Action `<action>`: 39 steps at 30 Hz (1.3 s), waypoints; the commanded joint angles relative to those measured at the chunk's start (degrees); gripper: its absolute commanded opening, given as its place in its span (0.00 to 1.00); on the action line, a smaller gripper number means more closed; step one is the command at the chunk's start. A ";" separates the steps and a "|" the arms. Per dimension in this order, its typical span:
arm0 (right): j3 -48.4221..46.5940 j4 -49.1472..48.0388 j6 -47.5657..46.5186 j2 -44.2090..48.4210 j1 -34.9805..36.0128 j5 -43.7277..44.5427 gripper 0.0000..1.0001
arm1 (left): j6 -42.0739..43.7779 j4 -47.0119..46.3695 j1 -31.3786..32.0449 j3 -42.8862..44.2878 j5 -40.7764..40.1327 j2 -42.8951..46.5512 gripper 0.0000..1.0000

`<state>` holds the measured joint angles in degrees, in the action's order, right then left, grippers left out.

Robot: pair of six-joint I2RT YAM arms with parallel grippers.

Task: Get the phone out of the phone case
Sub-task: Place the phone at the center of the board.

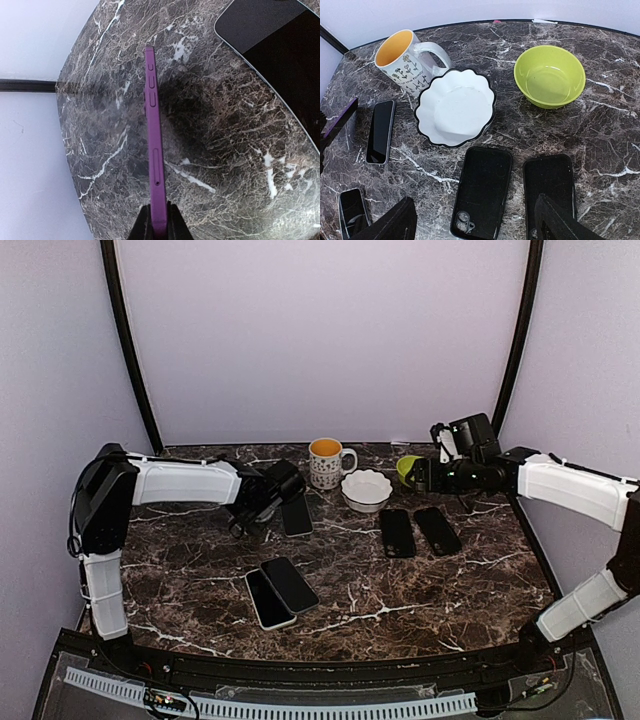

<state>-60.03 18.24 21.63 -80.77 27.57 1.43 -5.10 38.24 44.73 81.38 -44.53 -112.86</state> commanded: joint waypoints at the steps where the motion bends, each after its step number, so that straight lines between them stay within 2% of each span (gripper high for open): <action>1: 0.64 0.26 -0.59 2.12 -0.06 1.11 0.82 | -2.38 2.79 1.20 3.33 3.42 -1.86 0.09; 6: 0.88 0.56 -0.55 2.60 -0.07 1.19 0.82 | -5.07 4.43 2.42 5.24 5.42 -4.40 0.14; 14: 1.62 0.74 -0.47 3.39 -0.07 1.23 0.83 | -7.32 4.76 4.02 6.67 8.70 -6.82 0.27; 26: 1.52 0.98 -0.66 4.06 -0.07 0.98 0.83 | -8.16 3.62 4.19 11.07 14.76 -7.35 0.29; 31: 1.28 1.69 -0.86 5.01 0.22 -0.72 0.83 | -6.77 0.20 4.09 10.35 16.06 -2.98 0.33; 36: 0.93 1.54 -1.87 5.69 3.74 -0.84 0.85 | -4.35 -3.12 3.67 5.33 15.13 5.35 0.48; 39: -0.48 2.59 -2.72 4.48 7.20 -0.93 0.86 | -2.66 -4.57 2.96 1.77 14.73 10.22 0.63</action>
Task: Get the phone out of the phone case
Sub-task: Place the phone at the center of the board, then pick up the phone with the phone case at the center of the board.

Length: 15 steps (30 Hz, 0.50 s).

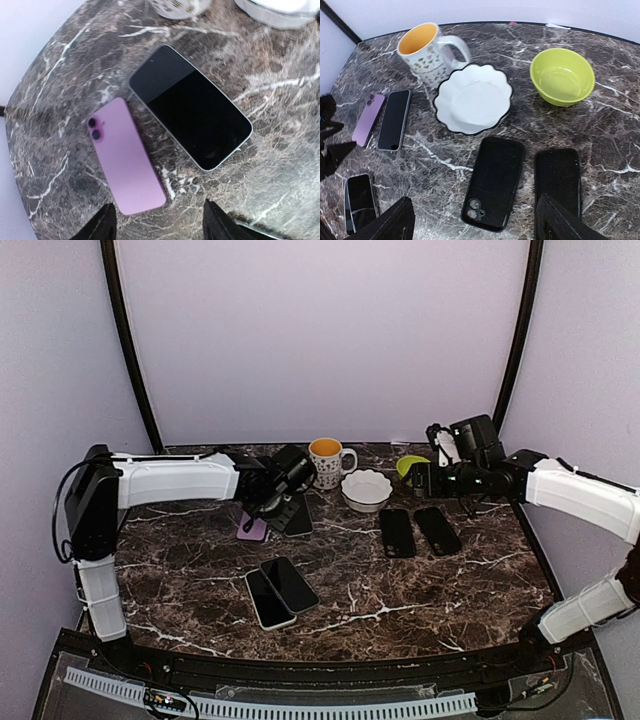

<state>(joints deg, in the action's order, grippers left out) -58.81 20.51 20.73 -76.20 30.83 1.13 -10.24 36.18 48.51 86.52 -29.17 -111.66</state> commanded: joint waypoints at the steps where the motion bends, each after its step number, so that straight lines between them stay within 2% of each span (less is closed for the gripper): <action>1: -2.27 0.77 -1.98 -0.69 5.34 -0.60 0.86 | 3.35 -2.69 -0.98 -5.33 -0.85 11.60 0.66; 4: -4.15 1.71 -3.11 -3.06 10.43 -0.25 0.89 | 5.18 -3.56 -1.77 -10.32 -2.03 16.90 0.82; 6: -6.00 2.51 -3.85 -5.51 13.80 0.36 0.94 | 6.59 -3.95 -2.68 -13.22 -2.14 20.74 0.89; 8: -8.47 3.82 -3.76 -8.38 16.79 0.78 0.99 | 7.65 -4.24 -4.10 -15.71 -1.73 24.20 0.92; 12: -12.71 5.31 -1.41 -14.16 21.60 -2.75 0.99 | 10.51 -3.20 -6.38 -19.41 1.17 29.98 0.92; 15: -16.03 6.47 -0.38 -18.87 25.32 -5.42 0.99 | 13.25 -4.94 -7.22 -22.67 0.29 34.19 0.92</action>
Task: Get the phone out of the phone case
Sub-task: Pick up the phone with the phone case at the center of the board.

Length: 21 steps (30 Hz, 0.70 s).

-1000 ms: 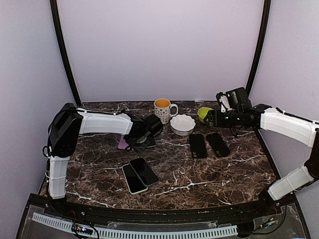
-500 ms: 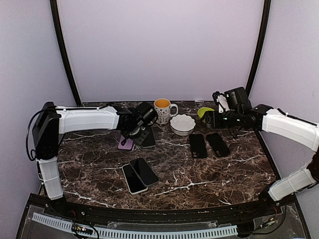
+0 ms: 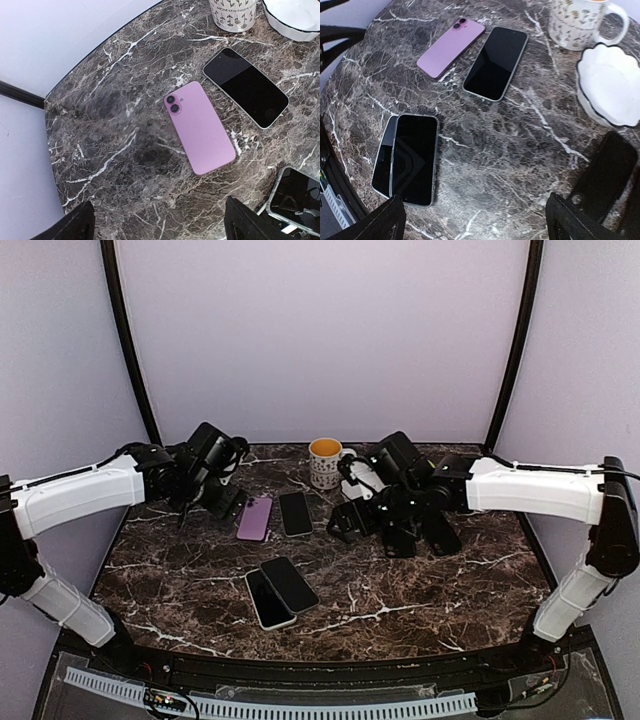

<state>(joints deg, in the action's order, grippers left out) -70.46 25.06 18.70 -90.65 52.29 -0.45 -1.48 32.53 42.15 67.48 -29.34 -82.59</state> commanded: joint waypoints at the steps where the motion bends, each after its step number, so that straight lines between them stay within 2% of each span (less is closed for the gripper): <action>1: -5.66 2.73 1.83 -6.12 5.09 -4.55 0.99 | 5.13 -1.97 -1.44 -5.55 0.18 6.51 0.92; 10: -16.86 9.71 5.61 -21.10 10.24 -9.49 0.99 | 3.40 -6.44 -3.39 -10.60 2.75 10.63 0.91; 21: -24.22 14.36 6.99 -30.13 11.82 -9.84 0.99 | 3.57 -7.48 -3.56 -12.42 3.21 12.31 0.91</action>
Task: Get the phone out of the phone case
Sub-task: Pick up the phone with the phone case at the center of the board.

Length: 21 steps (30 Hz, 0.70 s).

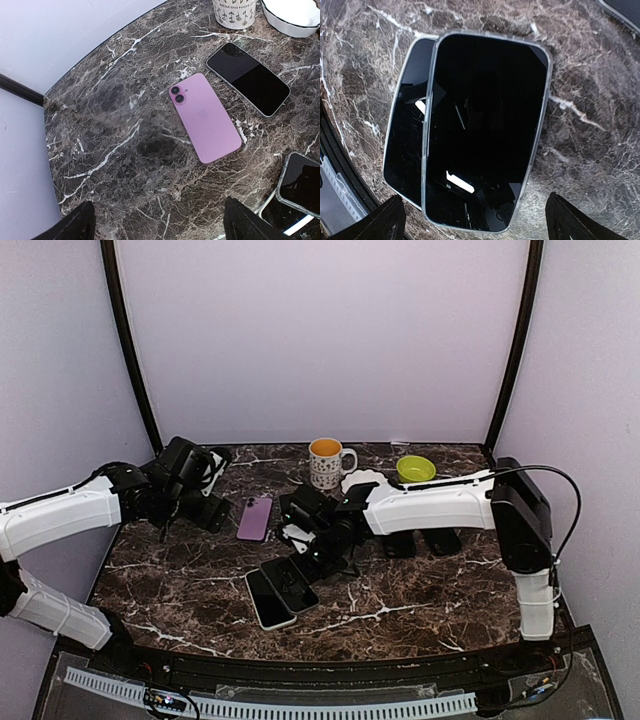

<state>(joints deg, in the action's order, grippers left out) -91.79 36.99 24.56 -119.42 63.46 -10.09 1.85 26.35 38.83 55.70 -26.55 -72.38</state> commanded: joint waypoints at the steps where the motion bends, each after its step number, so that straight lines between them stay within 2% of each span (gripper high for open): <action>1: -3.43 2.80 1.19 -1.88 0.69 -0.01 0.99 | 0.11 -1.34 -0.24 -0.67 0.38 2.25 0.91; 21: -6.91 3.01 1.16 -7.13 1.57 -1.37 0.99 | 0.34 -2.00 -0.36 -1.17 0.18 3.03 0.91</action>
<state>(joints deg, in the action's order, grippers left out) -96.97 40.25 25.43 -125.27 64.16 -10.96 1.91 24.99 38.76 55.33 -26.52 -70.78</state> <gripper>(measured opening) 0.986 0.910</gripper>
